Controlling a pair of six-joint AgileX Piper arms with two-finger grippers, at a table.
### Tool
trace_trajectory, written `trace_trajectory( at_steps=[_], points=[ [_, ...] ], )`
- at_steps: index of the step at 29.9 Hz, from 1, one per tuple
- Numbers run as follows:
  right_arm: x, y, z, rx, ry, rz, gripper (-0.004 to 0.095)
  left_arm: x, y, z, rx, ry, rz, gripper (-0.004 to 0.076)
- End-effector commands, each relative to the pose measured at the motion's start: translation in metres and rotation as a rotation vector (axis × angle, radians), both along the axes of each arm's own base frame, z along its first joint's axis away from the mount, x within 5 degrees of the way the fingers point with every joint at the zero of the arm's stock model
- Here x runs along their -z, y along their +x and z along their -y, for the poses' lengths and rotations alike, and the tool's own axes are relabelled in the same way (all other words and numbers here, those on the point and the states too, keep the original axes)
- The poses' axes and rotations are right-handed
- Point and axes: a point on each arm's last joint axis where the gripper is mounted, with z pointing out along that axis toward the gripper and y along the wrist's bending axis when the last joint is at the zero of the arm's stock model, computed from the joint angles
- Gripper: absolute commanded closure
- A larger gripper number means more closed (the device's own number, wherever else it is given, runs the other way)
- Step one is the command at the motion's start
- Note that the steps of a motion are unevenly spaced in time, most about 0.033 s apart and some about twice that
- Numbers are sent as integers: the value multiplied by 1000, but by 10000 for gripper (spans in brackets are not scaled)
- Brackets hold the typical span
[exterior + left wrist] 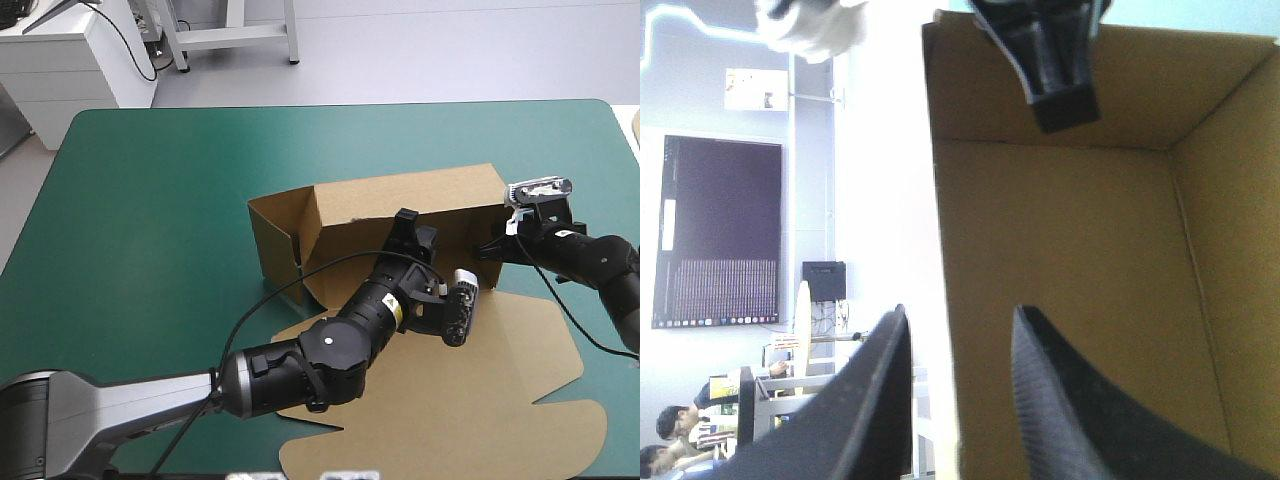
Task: Fold the box
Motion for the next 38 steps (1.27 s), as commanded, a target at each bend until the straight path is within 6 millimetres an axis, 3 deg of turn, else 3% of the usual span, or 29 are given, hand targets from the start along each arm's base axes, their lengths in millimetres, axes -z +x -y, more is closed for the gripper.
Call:
trace_trajectory(
  at_steps=[1, 6, 12, 15, 18, 23, 31, 38],
  points=[
    [-18, -3, 1, 17, 4, 57, 907, -47, -5, -26, -52, -130, 51, 528],
    [-20, -5, -2, 10, 62, 12, 907, -83, 13, -67, -176, -219, 94, 731],
    [-40, -4, -5, -5, 97, -33, 907, -124, 50, -143, -426, -474, 93, 728],
    [-56, -4, -5, -1, 107, -71, 906, -132, 66, -183, -568, -581, 55, 728],
    [-73, -7, -6, 7, 132, -112, 906, -133, 81, -221, -711, -651, 16, 729],
    [-93, -4, -7, 36, 182, -188, 906, -136, 91, -275, -894, -770, -18, 728],
    [-93, 21, -35, -6, 109, -405, 906, -117, 102, -345, -1183, -1005, -187, 729],
    [-70, 67, -63, -15, 58, -494, 905, -100, 98, -375, -1374, -1057, -278, 729]
  ],
)
